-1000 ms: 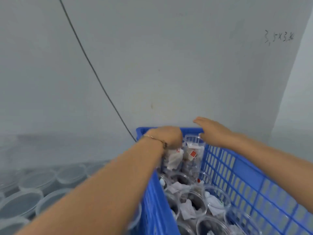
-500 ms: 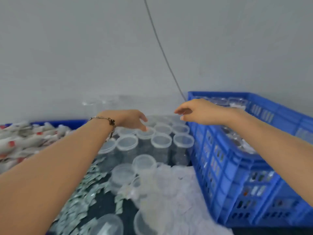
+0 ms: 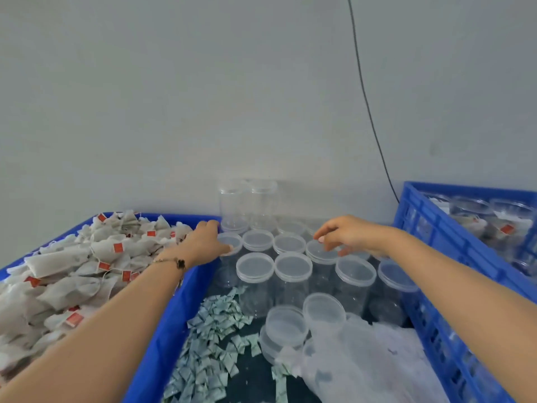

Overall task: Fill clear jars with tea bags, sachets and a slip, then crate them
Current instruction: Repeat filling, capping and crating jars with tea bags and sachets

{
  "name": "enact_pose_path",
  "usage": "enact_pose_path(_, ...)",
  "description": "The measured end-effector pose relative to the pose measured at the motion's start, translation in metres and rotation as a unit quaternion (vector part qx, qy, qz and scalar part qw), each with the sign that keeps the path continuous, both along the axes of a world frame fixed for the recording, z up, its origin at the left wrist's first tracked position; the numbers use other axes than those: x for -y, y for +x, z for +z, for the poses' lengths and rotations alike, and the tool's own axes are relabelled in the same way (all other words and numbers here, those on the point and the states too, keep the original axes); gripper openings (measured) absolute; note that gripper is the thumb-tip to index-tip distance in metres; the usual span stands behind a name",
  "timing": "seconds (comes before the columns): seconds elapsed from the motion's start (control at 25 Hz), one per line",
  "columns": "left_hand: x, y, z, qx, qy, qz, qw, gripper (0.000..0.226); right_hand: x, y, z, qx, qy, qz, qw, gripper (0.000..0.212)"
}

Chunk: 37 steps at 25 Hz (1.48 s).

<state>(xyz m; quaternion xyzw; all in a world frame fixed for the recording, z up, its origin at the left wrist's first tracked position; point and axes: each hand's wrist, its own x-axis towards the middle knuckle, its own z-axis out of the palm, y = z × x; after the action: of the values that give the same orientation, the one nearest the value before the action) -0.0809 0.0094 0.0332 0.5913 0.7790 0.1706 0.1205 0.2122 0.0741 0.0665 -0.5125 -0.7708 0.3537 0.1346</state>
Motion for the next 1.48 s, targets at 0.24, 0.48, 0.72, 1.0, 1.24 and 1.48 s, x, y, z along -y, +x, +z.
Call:
enact_pose_path(0.24, -0.085, 0.019, -0.033, 0.125, 0.086, -0.045, 0.987, 0.053, -0.101, -0.051, -0.048, -0.120, -0.030, -0.110, 0.986, 0.048)
enact_pose_path(0.48, -0.170, 0.043, -0.036, 0.226, 0.136, 0.015, 0.965, 0.076, -0.175, -0.127, -0.061, -0.255, -0.036, -0.095, 0.962, 0.069)
enact_pose_path(0.72, -0.182, 0.061, -0.046, 0.179, 0.215, 0.096, 0.955, 0.107, -0.173, -0.157, -0.064, -0.295, 0.068, -0.083, 0.949, 0.056)
enact_pose_path(1.0, -0.084, 0.098, -0.013, 0.215, 0.220, 0.005, 0.952, 0.089, -0.035, -0.065, -0.041, -0.372, 0.036, -0.200, 0.906, 0.030)
enact_pose_path(1.24, 0.033, 0.123, -0.012, 0.088, 0.238, -0.159, 0.954, 0.101, 0.071, -0.027, 0.000, -0.099, 0.126, -0.163, 0.974, 0.078)
enact_pose_path(1.48, 0.109, 0.109, -0.041, 0.045, 0.288, -0.178, 0.940, 0.095, 0.145, -0.036, -0.019, 0.154, 0.216, -0.042, 0.963, 0.101)
